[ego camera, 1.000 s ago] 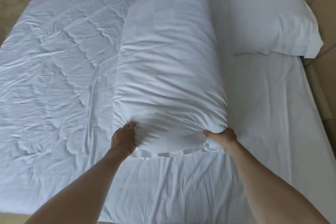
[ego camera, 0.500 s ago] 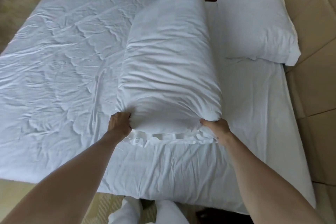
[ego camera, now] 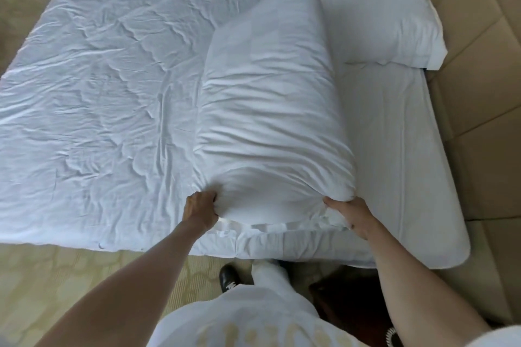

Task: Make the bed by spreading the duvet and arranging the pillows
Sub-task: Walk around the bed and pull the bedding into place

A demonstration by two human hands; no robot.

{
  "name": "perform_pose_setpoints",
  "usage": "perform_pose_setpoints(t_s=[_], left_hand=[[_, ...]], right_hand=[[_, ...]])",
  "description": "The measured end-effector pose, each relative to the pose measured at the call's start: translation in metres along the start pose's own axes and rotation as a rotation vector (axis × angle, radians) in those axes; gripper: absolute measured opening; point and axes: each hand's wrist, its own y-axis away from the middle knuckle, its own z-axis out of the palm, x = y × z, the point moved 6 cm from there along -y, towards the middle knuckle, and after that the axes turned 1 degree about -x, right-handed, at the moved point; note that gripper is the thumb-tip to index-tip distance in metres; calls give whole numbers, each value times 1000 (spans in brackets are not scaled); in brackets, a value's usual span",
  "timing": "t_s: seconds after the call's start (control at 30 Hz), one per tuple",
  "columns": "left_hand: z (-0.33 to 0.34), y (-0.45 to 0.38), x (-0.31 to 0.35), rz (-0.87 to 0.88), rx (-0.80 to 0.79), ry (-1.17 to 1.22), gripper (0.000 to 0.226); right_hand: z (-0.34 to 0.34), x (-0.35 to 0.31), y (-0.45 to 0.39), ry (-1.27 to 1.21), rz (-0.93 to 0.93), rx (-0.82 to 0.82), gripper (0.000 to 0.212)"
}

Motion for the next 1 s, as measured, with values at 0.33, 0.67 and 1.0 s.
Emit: perform_pose_setpoints(t_s=[0.33, 0.67, 1.0], left_hand=[[17, 6, -18, 183, -289, -141, 59], [-19, -22, -9, 225, -227, -109, 74], [10, -64, 51, 185, -351, -367, 109]], right_hand=[[11, 10, 32, 333, -2, 162, 105], [85, -82, 36, 1294, -364, -44, 130], [51, -75, -25, 1468, -139, -316, 164]])
